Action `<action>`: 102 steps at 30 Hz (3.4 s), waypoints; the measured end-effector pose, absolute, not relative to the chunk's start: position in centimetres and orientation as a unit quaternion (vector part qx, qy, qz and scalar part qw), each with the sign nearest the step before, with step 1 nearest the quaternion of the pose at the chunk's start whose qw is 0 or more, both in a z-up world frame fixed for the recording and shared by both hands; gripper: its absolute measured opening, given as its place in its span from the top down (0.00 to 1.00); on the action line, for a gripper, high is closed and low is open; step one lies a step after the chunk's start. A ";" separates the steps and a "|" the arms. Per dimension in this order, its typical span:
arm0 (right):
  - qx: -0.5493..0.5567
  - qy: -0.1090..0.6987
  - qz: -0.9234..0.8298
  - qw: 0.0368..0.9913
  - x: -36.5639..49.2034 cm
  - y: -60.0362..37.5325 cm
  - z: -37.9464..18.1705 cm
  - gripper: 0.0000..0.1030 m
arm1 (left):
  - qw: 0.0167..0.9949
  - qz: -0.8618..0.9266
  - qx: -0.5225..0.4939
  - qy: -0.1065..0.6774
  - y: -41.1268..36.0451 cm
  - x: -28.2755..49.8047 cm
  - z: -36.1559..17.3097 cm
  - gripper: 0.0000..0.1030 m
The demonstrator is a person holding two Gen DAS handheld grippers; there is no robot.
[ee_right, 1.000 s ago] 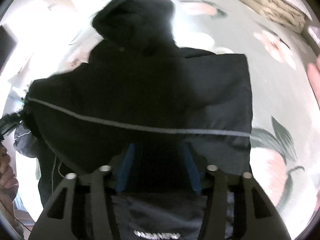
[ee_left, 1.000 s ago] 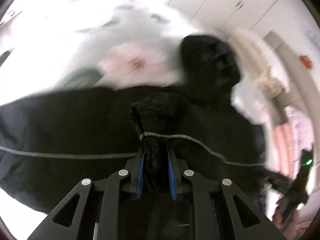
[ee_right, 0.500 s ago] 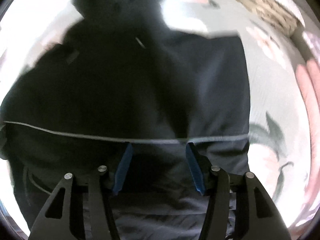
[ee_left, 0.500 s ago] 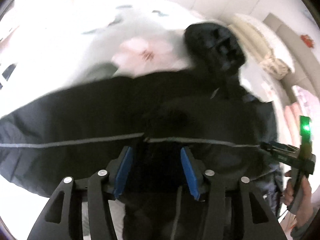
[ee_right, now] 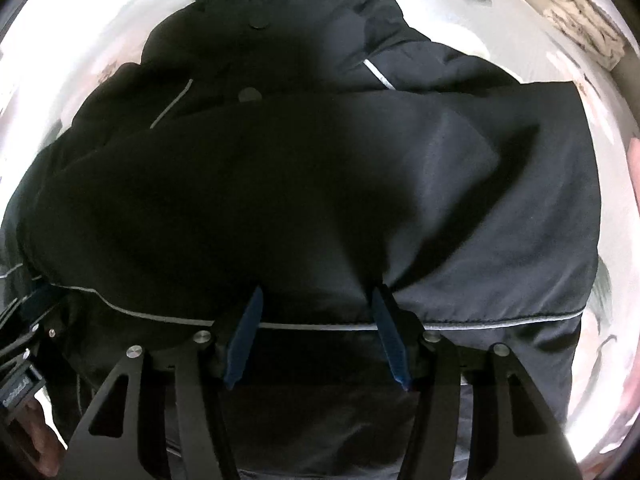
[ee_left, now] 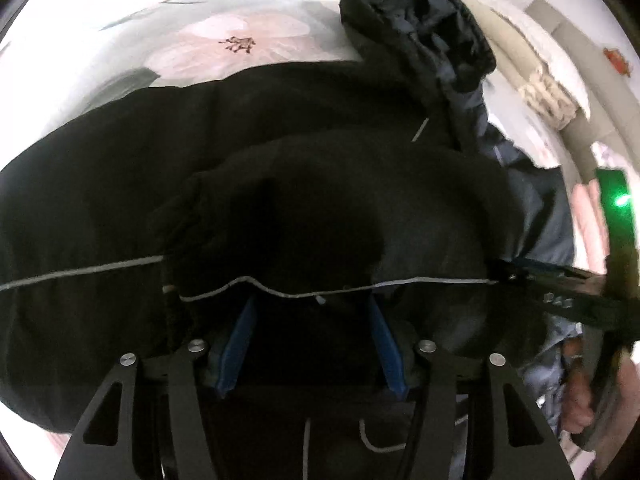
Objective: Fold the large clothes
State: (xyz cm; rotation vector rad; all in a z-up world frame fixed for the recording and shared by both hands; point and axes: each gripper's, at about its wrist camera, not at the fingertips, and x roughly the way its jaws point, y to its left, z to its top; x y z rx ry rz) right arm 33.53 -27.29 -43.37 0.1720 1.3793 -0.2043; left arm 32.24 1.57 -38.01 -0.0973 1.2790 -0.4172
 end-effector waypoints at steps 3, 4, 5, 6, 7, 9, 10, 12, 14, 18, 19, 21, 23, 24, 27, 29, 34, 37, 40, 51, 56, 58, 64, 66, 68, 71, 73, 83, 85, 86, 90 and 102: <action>0.062 0.632 -0.096 0.767 33.5 -27.0 -43.3 0.39 | 0.783 -0.197 -0.078 0.585 3.4 31.6 -36.4 0.43; 0.063 0.631 -0.098 0.767 33.5 -26.8 -43.3 0.39 | 0.791 -0.187 -0.082 0.577 4.2 31.2 -35.5 0.43; 0.066 0.631 -0.100 0.767 33.5 -26.9 -43.4 0.38 | 0.799 -0.171 -0.083 0.571 5.3 31.0 -34.8 0.43; 0.067 0.630 -0.101 0.767 33.5 -26.6 -43.4 0.37 | 0.808 -0.148 -0.082 0.565 6.9 30.4 -34.1 0.42; 0.067 0.630 -0.102 0.767 33.5 -26.5 -43.4 0.37 | 0.815 -0.118 -0.082 0.562 8.9 29.9 -33.6 0.42; 0.064 0.630 -0.103 0.767 33.5 -26.3 -43.4 0.37 | 0.824 -0.054 -0.097 0.556 13.6 29.5 -32.9 0.41; 0.062 0.631 -0.102 0.767 33.5 -26.1 -43.4 0.37 | 0.826 -0.017 -0.115 0.552 16.7 29.3 -32.6 0.41; 0.063 0.630 -0.102 0.767 33.6 -26.0 -43.4 0.36 | 0.825 0.051 -0.150 0.542 22.6 29.0 -32.3 0.40; 0.063 0.631 -0.101 0.767 33.8 -25.9 -43.4 0.36 | 0.819 0.125 -0.178 0.531 28.7 28.6 -32.3 0.40; 0.060 0.633 -0.100 0.766 34.0 -25.7 -43.5 0.36 | 0.811 0.228 -0.206 0.497 37.4 28.1 -32.1 0.40; 0.059 0.633 -0.100 0.766 33.6 -25.9 -43.4 0.35 | 0.807 0.238 -0.226 0.491 39.4 28.2 -32.4 0.40; 0.061 0.632 -0.099 0.766 33.6 -25.9 -43.4 0.35 | 0.792 0.257 -0.261 0.488 42.4 28.4 -33.3 0.39; 0.058 0.633 -0.100 0.766 33.5 -25.5 -43.4 0.35 | 0.778 0.269 -0.294 0.485 45.0 28.8 -34.7 0.39; 0.057 0.633 -0.100 0.765 33.5 -25.6 -43.4 0.35 | 0.773 0.272 -0.306 0.485 45.7 29.1 -35.5 0.39; 0.055 0.635 -0.101 0.764 33.7 -25.3 -43.4 0.34 | 0.763 0.254 -0.327 0.496 47.0 30.2 -37.7 0.39; 0.055 0.635 -0.103 0.764 33.8 -24.8 -43.7 0.34 | 0.760 0.236 -0.335 0.504 47.3 31.2 -38.8 0.39; 0.054 0.635 -0.105 0.763 34.2 -24.7 -43.7 0.34 | 0.782 0.222 -0.297 0.500 46.6 32.2 -38.3 0.77; 0.055 0.635 -0.103 0.764 34.2 -24.7 -43.8 0.34 | 0.798 0.219 -0.262 0.497 45.6 32.1 -36.9 0.85; 0.053 0.633 -0.097 0.766 33.9 -25.2 -44.0 0.34 | 0.824 0.211 -0.215 0.480 43.1 31.3 -33.8 0.86; 0.059 0.636 -0.054 0.768 33.0 -26.8 -42.8 0.29 | 0.903 0.007 -0.092 0.420 22.7 28.6 -21.1 0.87; 0.064 0.614 -0.022 0.786 29.6 -28.3 -39.4 0.29 | 0.897 -0.118 -0.069 0.421 9.6 27.5 -19.9 0.87; 0.062 0.609 -0.015 0.790 28.3 -29.1 -38.4 0.29 | 0.886 -0.166 -0.076 0.427 4.7 27.1 -20.1 0.87; 0.032 0.604 -0.017 0.796 24.3 -32.5 -36.0 0.29 | 0.870 -0.228 -0.061 0.432 -8.1 26.7 -23.1 0.88; 0.018 0.603 -0.024 0.797 23.6 -34.1 -35.5 0.29 | 0.863 -0.240 -0.057 0.442 -11.2 26.9 -25.0 0.87; 0.009 0.604 -0.028 0.797 22.6 -35.7 -35.3 0.29 | 0.857 -0.244 -0.052 0.451 -12.9 26.5 -26.6 0.87; 0.017 0.608 -0.027 0.793 22.3 -37.5 -36.0 0.29 | 0.836 -0.258 -0.050 0.482 -15.5 25.6 -30.1 0.70; 0.023 0.612 -0.029 0.790 22.2 -38.3 -36.6 0.29 | 0.802 -0.280 -0.067 0.524 -16.6 25.7 -33.2 0.31; 0.123 0.592 0.041 0.795 23.7 -38.3 -36.6 0.29 | 0.762 -0.304 -0.085 0.565 -14.9 23.2 -34.3 0.29; 0.149 0.588 0.071 0.792 25.0 -37.0 -36.8 0.29 | 0.768 -0.289 -0.086 0.565 -13.3 22.6 -33.4 0.29; 0.158 0.585 0.084 0.791 25.6 -36.2 -37.0 0.29 | 0.772 -0.280 -0.090 0.564 -12.3 22.3 -33.1 0.29; 0.191 0.589 0.107 0.778 28.3 -34.3 -39.2 0.29 | 0.784 -0.238 -0.100 0.564 -7.5 22.4 -32.2 0.29; 0.201 0.560 0.111 0.796 29.5 -32.4 -37.4 0.75 | 0.843 -0.141 -0.089 0.511 0.3 24.8 -28.2 0.29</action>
